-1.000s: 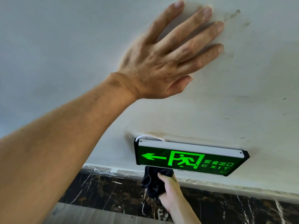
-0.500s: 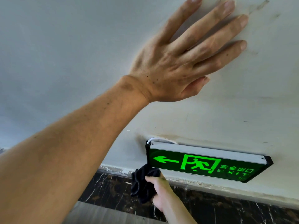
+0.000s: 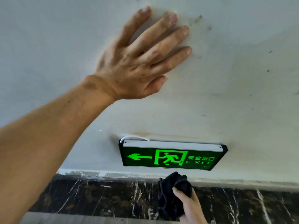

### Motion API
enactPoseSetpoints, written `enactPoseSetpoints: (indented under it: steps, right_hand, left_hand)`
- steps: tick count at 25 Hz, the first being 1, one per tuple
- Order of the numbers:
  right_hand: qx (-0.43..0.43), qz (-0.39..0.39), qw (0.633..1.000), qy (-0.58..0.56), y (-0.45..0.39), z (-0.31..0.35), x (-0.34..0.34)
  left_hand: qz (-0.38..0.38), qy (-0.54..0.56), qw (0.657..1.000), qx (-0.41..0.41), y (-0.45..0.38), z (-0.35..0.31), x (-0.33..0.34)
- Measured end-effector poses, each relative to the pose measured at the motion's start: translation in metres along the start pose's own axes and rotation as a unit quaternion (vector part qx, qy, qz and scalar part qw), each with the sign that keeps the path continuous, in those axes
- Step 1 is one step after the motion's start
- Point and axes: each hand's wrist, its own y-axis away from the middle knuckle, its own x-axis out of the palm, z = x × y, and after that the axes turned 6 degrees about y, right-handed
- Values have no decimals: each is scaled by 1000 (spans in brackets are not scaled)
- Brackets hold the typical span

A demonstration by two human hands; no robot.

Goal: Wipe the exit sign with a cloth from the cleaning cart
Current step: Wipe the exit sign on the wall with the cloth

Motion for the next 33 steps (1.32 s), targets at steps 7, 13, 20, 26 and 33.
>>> enactPoseSetpoints:
  steps: [7,13,20,26,33]
  right_hand:
    - [-199,-113,969,-98,22,72,-42]
    - [-286,-179,940,-56,22,82,-28]
    - [-325,-200,924,-1,15,83,-5]
    - [-351,-162,919,75,24,61,25]
    - [-365,-125,915,119,33,44,60]
  left_hand:
    - [2,-9,1000,1,1,-1,0]
    - [-1,-13,1000,4,0,0,1]
    - [-3,-18,1000,6,-1,-1,2]
    - [-3,-20,1000,6,0,0,2]
    - [-2,-20,1000,6,-1,0,0]
